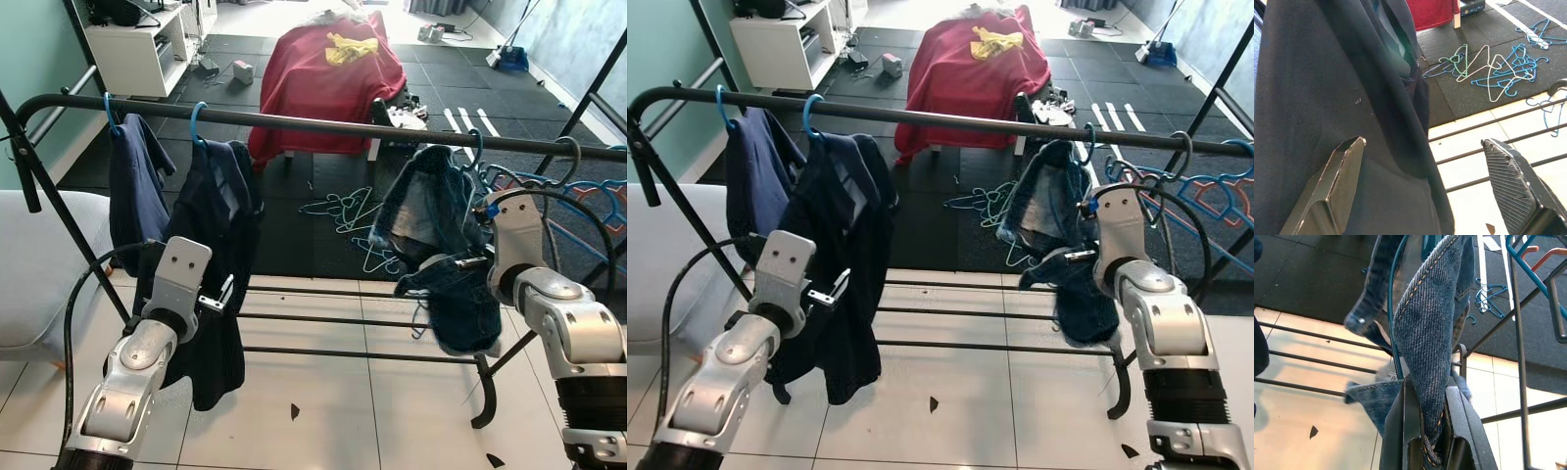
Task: Hang hanger
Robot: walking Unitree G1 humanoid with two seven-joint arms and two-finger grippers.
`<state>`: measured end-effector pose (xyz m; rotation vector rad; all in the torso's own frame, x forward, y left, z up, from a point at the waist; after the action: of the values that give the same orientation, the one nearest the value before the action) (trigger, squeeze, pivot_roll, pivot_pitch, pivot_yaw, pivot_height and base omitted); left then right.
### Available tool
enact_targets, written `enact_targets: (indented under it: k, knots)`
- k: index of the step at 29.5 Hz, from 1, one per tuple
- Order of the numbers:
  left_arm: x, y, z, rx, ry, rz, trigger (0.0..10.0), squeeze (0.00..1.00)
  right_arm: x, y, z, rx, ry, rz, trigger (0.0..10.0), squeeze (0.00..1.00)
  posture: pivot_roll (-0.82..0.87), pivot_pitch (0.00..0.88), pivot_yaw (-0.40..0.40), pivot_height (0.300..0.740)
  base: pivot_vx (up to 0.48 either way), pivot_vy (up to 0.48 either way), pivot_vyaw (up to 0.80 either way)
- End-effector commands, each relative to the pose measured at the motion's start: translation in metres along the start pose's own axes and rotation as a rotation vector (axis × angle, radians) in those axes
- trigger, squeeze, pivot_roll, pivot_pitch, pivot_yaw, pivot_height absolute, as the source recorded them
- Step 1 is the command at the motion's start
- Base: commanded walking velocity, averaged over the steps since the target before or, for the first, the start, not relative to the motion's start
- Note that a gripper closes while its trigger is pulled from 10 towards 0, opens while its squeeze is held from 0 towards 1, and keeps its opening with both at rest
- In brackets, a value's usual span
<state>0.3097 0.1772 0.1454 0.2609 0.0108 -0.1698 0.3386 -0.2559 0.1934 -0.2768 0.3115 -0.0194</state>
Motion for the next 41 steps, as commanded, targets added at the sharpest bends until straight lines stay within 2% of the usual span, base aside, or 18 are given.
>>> enact_targets:
  k: [1, 3, 4, 6, 8, 10, 13, 18, 29, 34, 41]
  knots:
    - [0.0, 0.002, -0.001, 0.017, 0.005, 0.004, 10.0, 0.0, -0.004, -0.004, 0.008, -0.017, -0.052, -0.008, 0.0, 0.0, -0.03, 0.14, -0.064, 0.74, 0.0, 0.0, 0.0]
    - [0.001, 0.005, 0.001, 0.02, 0.0, 0.012, 10.0, 0.0, -0.006, -0.004, 0.011, -0.022, -0.08, 0.003, 0.0, 0.0, -0.03, 0.14, -0.065, 0.74, 0.0, 0.0, 0.0]
    - [0.002, 0.009, 0.002, 0.022, -0.004, 0.02, 10.0, 0.0, -0.009, -0.001, 0.018, -0.021, -0.128, 0.036, 0.0, 0.0, -0.03, 0.14, -0.065, 0.74, 0.0, 0.0, 0.0]
    - [0.002, 0.009, 0.002, 0.022, -0.004, 0.02, 10.0, 0.0, -0.009, -0.001, 0.018, -0.021, -0.128, 0.036, 0.0, 0.0, -0.03, 0.14, -0.065, 0.74, 0.0, 0.0, 0.0]
    - [0.004, 0.013, 0.006, 0.003, -0.021, 0.029, 10.0, 0.0, -0.021, 0.004, 0.037, 0.0, -0.265, 0.115, 0.0, 0.0, -0.03, 0.138, -0.062, 0.74, 0.0, 0.0, 0.0]
    - [0.005, 0.011, 0.007, -0.031, -0.032, 0.007, 10.0, 0.0, -0.032, 0.006, 0.047, 0.019, -0.344, 0.16, 0.0, 0.0, -0.04, 0.135, -0.061, 0.74, 0.0, 0.0, 0.0]
    - [0.005, 0.011, 0.007, -0.031, -0.032, 0.007, 10.0, 0.0, -0.032, 0.006, 0.047, 0.019, -0.344, 0.16, 0.0, 0.0, -0.04, 0.135, -0.061, 0.74, 0.0, 0.0, 0.0]
    - [0.004, 0.002, 0.005, -0.079, -0.026, -0.045, 10.0, 0.0, -0.043, 0.011, 0.049, 0.02, -0.398, 0.219, 0.0, 0.0, -0.04, 0.125, -0.061, 0.74, 0.0, 0.0, 0.0]
    - [0.003, -0.004, 0.004, -0.101, -0.017, -0.14, 10.0, 0.0, -0.051, 0.016, 0.041, -0.004, -0.399, 0.288, 0.0, 0.0, -0.05, 0.115, -0.059, 0.74, 0.0, 0.0, 0.0]
    - [0.001, -0.003, 0.0, -0.107, 0.004, -0.184, 10.0, 0.0, -0.057, 0.017, 0.035, -0.016, -0.387, 0.328, 0.0, 0.0, -0.05, 0.115, -0.058, 0.74, -0.362, 0.0, 0.0]
    - [-0.002, -0.002, -0.003, -0.12, 0.021, -0.248, 10.0, 0.0, -0.068, 0.027, 0.011, -0.06, -0.3, 0.445, 0.0, 0.0, -0.06, 0.108, -0.056, 0.74, -0.373, 0.0, 0.0]
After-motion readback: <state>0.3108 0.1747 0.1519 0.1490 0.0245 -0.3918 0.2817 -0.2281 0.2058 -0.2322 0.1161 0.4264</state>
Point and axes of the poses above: a point about 5 cm out from each wrist's last joint towards the gripper, its own x axis pointing out of the wrist towards the gripper, its own z axis along the axis of the wrist's last joint, y = z × x, the point moved 1 cm from there along x, pointing out of the wrist towards the gripper, and after that the axes turned 2 degrees about -x, right-handed, at the moved point
